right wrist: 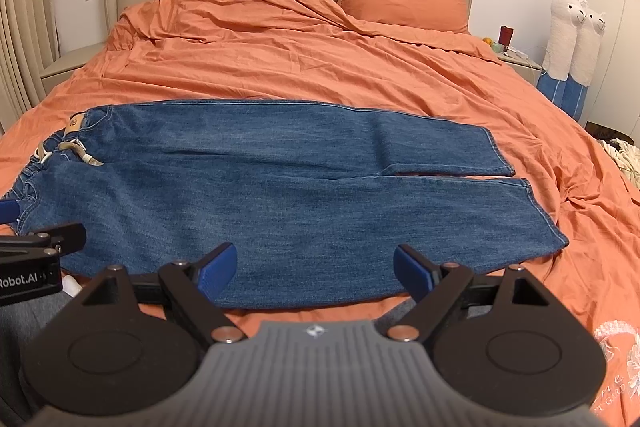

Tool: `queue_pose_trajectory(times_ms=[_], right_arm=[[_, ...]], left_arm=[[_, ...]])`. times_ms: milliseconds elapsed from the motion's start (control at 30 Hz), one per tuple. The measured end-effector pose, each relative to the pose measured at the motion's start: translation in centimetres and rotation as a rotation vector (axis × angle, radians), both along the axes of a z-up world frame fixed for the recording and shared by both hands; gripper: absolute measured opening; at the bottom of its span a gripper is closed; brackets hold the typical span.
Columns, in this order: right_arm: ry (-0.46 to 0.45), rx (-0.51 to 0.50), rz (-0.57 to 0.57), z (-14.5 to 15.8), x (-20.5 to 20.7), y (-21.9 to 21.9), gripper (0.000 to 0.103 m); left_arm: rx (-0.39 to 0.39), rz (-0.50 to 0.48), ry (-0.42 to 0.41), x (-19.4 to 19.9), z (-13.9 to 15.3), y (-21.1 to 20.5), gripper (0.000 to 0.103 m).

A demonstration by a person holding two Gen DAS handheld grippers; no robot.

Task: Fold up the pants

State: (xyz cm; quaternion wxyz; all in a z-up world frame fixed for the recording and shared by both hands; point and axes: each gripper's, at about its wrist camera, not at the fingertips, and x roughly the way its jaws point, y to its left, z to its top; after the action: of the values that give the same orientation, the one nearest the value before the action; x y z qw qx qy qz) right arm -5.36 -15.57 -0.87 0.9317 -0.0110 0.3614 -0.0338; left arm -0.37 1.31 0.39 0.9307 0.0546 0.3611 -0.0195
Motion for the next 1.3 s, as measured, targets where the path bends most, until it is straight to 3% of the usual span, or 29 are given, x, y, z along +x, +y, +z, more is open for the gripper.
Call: queue_pose_trajectory(times_ms=[933,1033,1100,1233,1300], right_arm=[[-0.006,-0.008,0.011,0.2,-0.4,0.2,0.082],[-0.02,0.002,0.039,0.3,-0.1,-0.2,0.082],[-0.048,0.031,0.077,0.2,0.4,-0.8,0.082],[-0.111,0.083,0.104,0.2,2.2,-2.5,0.082],[-0.12,0.083,0.103,0.0,3.7,-3.2,0.082]], left_arm=[[-0.001,-0.012,0.002,0.2,0.3,0.1,0.095],[-0.03,-0.04,0.009,0.9,0.8,1.3,0.086],[-0.043,-0.042,0.007,1.4,1.2,2.4,0.072],[-0.04,-0.007,0.006,3.6,1.9,5.8,0.055],[-0.074,-0.01,0.024,5.2,2.1,8.2,0.04]])
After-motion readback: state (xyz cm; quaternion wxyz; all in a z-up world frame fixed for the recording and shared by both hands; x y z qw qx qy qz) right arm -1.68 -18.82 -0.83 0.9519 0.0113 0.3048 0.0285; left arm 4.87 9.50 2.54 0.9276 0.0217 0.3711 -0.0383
